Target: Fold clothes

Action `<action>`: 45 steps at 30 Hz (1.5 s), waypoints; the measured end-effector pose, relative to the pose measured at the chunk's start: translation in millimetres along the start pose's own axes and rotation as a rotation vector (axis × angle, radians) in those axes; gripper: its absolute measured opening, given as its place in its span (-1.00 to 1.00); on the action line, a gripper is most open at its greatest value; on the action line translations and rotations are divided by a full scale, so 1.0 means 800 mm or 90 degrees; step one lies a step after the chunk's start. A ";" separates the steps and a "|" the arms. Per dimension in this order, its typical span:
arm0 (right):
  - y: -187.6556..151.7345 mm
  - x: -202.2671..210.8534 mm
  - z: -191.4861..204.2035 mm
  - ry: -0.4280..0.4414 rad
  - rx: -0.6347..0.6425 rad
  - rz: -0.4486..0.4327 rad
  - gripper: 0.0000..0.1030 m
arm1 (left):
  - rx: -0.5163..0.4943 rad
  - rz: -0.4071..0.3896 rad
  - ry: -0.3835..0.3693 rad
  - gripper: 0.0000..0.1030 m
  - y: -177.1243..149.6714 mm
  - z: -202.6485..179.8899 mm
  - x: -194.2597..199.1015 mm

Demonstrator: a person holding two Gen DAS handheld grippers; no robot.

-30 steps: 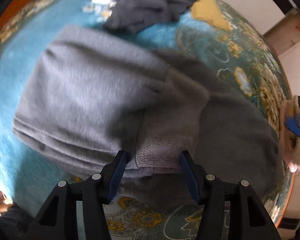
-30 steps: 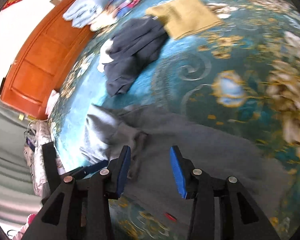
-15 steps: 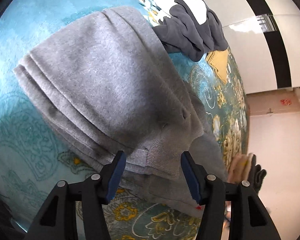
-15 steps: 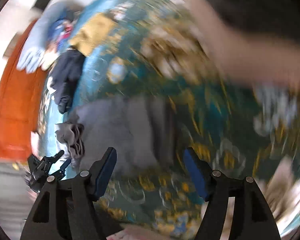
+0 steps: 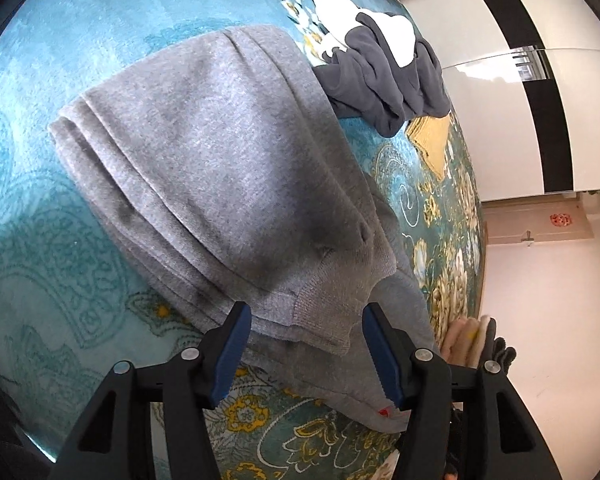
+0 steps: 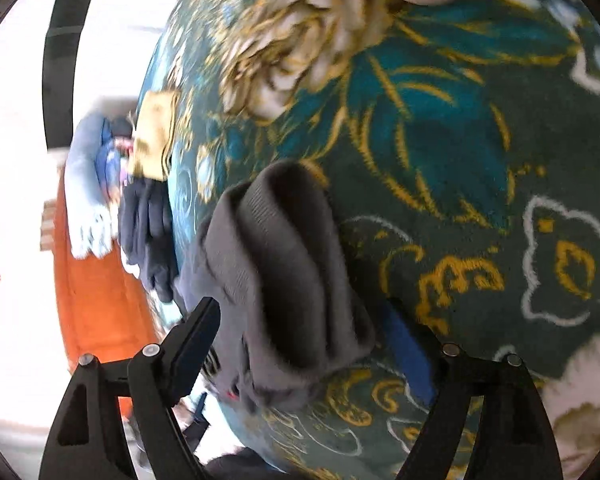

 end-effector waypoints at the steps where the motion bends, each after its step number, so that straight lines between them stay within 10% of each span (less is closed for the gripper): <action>1: 0.000 -0.001 0.002 0.006 -0.006 -0.001 0.65 | 0.000 0.001 0.000 0.20 0.000 0.000 0.000; 5: -0.006 -0.008 0.024 0.023 0.039 0.020 0.52 | -0.002 0.001 -0.002 0.20 0.000 0.001 0.003; 12: 0.001 -0.003 0.047 -0.008 0.097 0.015 -0.60 | 0.006 -0.005 -0.007 0.20 0.002 0.003 0.004; 20: -0.042 0.020 0.240 0.127 0.313 0.040 -0.67 | 0.013 -0.022 -0.015 0.21 0.008 0.005 0.009; 31: -0.225 -0.073 0.457 0.284 0.498 0.220 -0.67 | 0.097 -0.136 -0.053 0.21 0.039 0.043 0.068; 40: -0.351 -0.243 0.432 0.119 0.592 0.336 -0.67 | 0.143 -0.164 -0.043 0.25 0.052 0.071 0.080; 45: -0.368 -0.261 0.420 0.124 0.590 0.394 -0.37 | 0.138 -0.158 -0.029 0.28 0.055 0.075 0.073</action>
Point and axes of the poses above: each gripper's, at about its wrist camera, not at the fingertips, and x roughly against the way its jaws point, z to its left, y to its top, the point moved 5 cm from there along -x, roughly the way its jaws point, and after that the axes turned 15 degrees about -z, right-handed, at the moved point
